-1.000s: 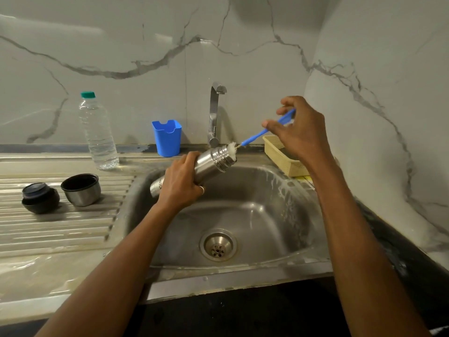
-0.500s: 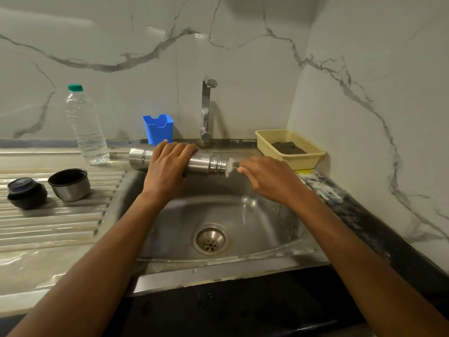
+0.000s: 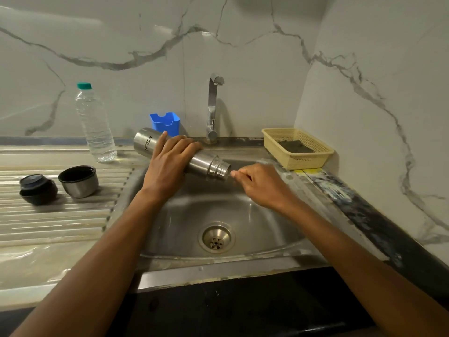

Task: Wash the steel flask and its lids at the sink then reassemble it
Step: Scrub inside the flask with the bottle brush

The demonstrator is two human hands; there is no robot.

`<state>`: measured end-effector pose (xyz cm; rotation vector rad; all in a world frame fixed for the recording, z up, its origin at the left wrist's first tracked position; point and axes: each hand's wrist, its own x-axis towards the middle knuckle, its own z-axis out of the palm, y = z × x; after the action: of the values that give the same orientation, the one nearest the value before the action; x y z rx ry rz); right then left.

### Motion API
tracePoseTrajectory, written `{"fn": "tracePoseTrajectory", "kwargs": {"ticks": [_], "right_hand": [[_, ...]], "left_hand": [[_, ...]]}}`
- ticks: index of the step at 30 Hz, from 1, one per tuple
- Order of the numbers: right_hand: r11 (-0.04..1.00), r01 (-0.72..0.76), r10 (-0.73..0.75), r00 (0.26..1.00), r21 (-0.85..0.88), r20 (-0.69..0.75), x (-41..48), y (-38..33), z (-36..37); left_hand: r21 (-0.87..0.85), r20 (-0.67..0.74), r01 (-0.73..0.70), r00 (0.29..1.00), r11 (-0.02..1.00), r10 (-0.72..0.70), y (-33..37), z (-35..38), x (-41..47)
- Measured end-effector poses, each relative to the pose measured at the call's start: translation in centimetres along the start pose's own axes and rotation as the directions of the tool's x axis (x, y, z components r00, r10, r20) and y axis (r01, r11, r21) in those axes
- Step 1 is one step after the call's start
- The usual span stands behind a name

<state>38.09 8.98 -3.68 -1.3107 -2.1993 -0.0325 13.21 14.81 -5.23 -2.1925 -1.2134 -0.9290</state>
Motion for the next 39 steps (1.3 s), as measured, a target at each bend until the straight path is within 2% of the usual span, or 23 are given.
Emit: {"fn": "tracePoseTrajectory", "kwargs": {"ticks": [2,3,4,6,7,8,12,16,19,21,22,23,24,25,26,28,29,31,32,33,35,37,39], "right_hand": [[0.947,0.119,-0.164,0.978,-0.298,-0.132,-0.4,0.5,0.0],[0.928,0.103,-0.164,0.976,-0.358,-0.145,-0.4,0.6,-0.2],[0.947,0.07,-0.117,0.984,-0.315,-0.132,-0.4,0.5,-0.3],[0.999,-0.027,0.029,0.998,0.021,-0.061,-0.1,0.1,0.0],[0.967,-0.155,0.144,0.987,0.201,0.068,0.1,0.2,0.2],[0.925,-0.254,0.211,0.961,0.283,0.177,0.1,-0.3,0.1],[0.958,-0.238,0.224,0.969,0.158,0.102,0.0,0.0,0.4],[0.923,-0.258,0.214,0.961,0.285,0.177,0.0,-0.6,0.7],[0.948,-0.234,0.201,0.966,0.216,0.162,0.4,-1.5,1.3],[0.958,-0.213,0.196,0.975,0.194,0.103,0.5,-1.7,1.3],[0.956,-0.206,0.193,0.978,0.21,0.082,0.5,-1.6,1.2],[0.953,-0.199,0.19,0.98,0.23,0.063,0.5,-1.4,1.0],[0.95,-0.194,0.189,0.981,0.246,0.047,0.3,-1.4,0.7],[0.946,-0.191,0.19,0.981,0.262,0.029,0.2,-1.3,0.5],[0.943,-0.189,0.194,0.981,0.276,0.009,0.1,-1.2,0.4],[0.946,-0.187,0.201,0.979,0.266,-0.024,-0.2,-1.4,0.3],[0.954,-0.177,0.193,0.98,0.24,-0.044,-0.3,-1.6,0.3],[0.978,-0.142,0.157,0.983,0.151,-0.098,-0.4,-2.1,0.5],[0.991,-0.106,0.116,0.985,0.084,-0.129,-0.4,-2.3,0.8],[0.998,-0.061,0.062,0.988,0.01,-0.144,-0.5,-2.7,1.0],[0.995,0.021,-0.033,0.993,-0.102,-0.115,-0.8,-3.2,1.5],[0.993,0.045,-0.046,0.999,-0.109,-0.013,-0.9,-3.5,1.5],[1.0,-0.012,0.013,0.996,-0.015,0.093,-0.6,-3.3,1.7]], "left_hand": [[-0.014,-0.023,0.04,0.999,0.999,-0.041,0.1,-0.2,0.1],[-0.02,-0.029,0.059,0.998,0.998,-0.06,0.2,-0.3,0.1],[-0.023,-0.029,0.067,0.997,0.997,-0.068,0.1,-0.3,0.1],[-0.008,-0.023,0.035,0.999,0.999,-0.035,0.0,-0.3,-0.2],[0.006,-0.025,0.007,1.0,1.0,-0.007,0.0,-0.2,-0.2],[0.019,-0.032,-0.015,0.999,1.0,0.016,0.1,-0.2,-0.2],[0.053,-0.051,-0.042,0.998,0.998,0.044,0.3,-0.4,-0.2],[0.056,0.009,-0.064,0.998,0.996,0.064,0.8,-0.5,-0.1],[0.076,0.023,-0.065,0.998,0.995,0.064,1.0,-0.2,0.0],[0.05,-0.002,0.055,0.998,0.997,-0.055,1.0,0.1,-0.1],[-0.006,-0.026,0.181,0.983,0.984,-0.181,1.1,0.2,-0.2],[-0.095,-0.049,0.331,0.94,0.939,-0.337,1.6,0.0,-0.2],[-0.199,-0.051,0.49,0.86,0.849,-0.508,2.1,-0.1,0.0],[-0.308,-0.025,0.633,0.741,0.71,-0.671,2.9,-0.8,0.2],[-0.427,0.028,0.732,0.597,0.531,-0.802,3.3,-1.2,0.5],[-0.656,0.221,0.744,0.346,0.123,-0.912,3.7,-2.0,0.8],[-0.745,0.371,0.663,0.31,-0.081,-0.876,3.8,-2.1,0.9],[-0.79,0.605,0.412,0.399,-0.455,-0.689,4.2,-2.4,1.2],[-0.762,0.643,0.296,0.457,-0.576,-0.615,4.6,-2.6,1.3],[-0.742,0.645,0.217,0.49,-0.635,-0.587,4.9,-2.9,1.5],[-0.751,0.632,0.184,0.477,-0.634,-0.611,5.5,-3.2,2.0],[-0.777,0.624,0.227,0.389,-0.587,-0.677,5.2,-2.9,2.0],[-0.788,0.616,0.219,0.302,-0.576,-0.728,4.3,-2.5,1.9]]}}
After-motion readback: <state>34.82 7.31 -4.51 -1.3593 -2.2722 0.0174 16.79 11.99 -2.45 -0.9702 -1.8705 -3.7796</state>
